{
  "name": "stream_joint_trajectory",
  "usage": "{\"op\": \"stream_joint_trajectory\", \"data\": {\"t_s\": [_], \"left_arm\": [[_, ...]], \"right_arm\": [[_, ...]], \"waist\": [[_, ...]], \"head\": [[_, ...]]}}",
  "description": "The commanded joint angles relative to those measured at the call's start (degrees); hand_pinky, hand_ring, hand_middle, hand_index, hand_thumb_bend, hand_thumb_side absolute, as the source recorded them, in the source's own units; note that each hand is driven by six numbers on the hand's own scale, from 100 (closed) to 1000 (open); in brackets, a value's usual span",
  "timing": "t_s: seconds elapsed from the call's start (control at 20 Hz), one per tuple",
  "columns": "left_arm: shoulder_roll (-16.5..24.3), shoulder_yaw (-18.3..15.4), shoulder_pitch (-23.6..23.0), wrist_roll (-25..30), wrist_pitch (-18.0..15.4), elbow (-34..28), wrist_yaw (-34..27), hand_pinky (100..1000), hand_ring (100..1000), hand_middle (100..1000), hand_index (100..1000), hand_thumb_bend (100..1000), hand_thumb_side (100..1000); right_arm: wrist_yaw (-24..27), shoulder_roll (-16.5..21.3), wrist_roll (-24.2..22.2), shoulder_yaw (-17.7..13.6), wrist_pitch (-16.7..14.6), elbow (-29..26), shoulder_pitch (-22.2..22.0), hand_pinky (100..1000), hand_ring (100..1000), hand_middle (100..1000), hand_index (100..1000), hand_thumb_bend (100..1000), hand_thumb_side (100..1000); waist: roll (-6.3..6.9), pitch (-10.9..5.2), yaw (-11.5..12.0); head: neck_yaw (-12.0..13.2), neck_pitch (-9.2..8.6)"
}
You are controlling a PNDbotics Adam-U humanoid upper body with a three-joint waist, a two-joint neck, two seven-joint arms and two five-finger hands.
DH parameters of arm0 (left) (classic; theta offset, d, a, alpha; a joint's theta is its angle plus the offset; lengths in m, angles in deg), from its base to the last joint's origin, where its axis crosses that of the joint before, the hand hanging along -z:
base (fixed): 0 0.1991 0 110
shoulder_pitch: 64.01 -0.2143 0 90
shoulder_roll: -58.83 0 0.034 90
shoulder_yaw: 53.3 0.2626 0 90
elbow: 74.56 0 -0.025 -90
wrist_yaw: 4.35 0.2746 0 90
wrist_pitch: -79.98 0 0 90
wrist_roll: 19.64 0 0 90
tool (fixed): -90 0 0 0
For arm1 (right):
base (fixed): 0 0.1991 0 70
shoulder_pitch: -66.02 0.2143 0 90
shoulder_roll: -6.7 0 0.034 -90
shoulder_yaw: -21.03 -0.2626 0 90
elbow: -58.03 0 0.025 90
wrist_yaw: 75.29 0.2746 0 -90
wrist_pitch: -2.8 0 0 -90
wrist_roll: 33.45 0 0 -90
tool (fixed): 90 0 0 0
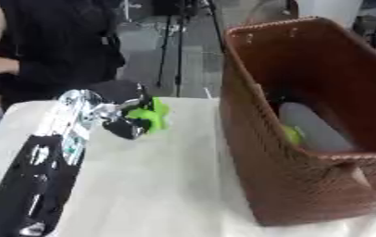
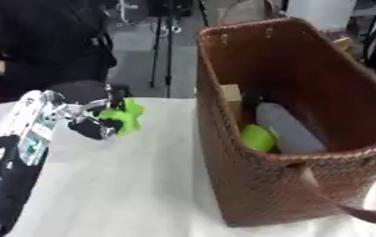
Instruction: Pick up objects on the table and place them in the box.
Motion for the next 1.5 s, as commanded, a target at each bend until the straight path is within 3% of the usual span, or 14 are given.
{"op": "stream_joint_trajectory", "data": {"t_s": [0.05,0.35,0.7,1.05,1.5], "left_arm": [[2.1,0.2,1.6,0.5,-0.3,-3.6,-0.9,347,367,371,549,100,244],[4.9,1.8,4.2,0.0,1.3,-13.0,-4.5,314,353,344,550,100,246],[8.0,2.6,6.9,0.1,4.0,-16.9,-6.8,310,345,340,552,100,203],[10.8,3.4,9.6,-0.4,6.0,-17.9,-8.3,318,340,339,555,100,148],[13.4,5.2,15.6,-3.8,6.5,-13.1,-12.3,304,329,330,553,100,137]], "right_arm": [[0.4,1.1,5.8,-0.4,-6.0,-0.7,0.0,791,735,680,726,100,855],[0.9,1.8,5.8,-0.5,-6.2,-0.7,-0.4,791,735,679,725,100,851],[1.5,2.6,5.8,-0.7,-6.3,-0.7,-0.7,791,735,679,725,100,846],[1.9,3.1,5.8,-0.7,-6.5,-0.7,-1.0,790,735,679,724,100,843],[2.6,4.5,5.8,-0.6,-6.3,-0.7,-1.4,790,735,679,724,100,838]], "waist": [[-0.14,-1.4,-0.1],[0.29,-2.01,-0.3],[0.81,-2.65,-0.5],[1.26,-3.11,-0.8],[2.42,-4.02,-1.7]], "head": [[0.2,0.3],[0.3,0.78],[0.4,0.83],[0.5,0.96],[1.1,1.1]]}}
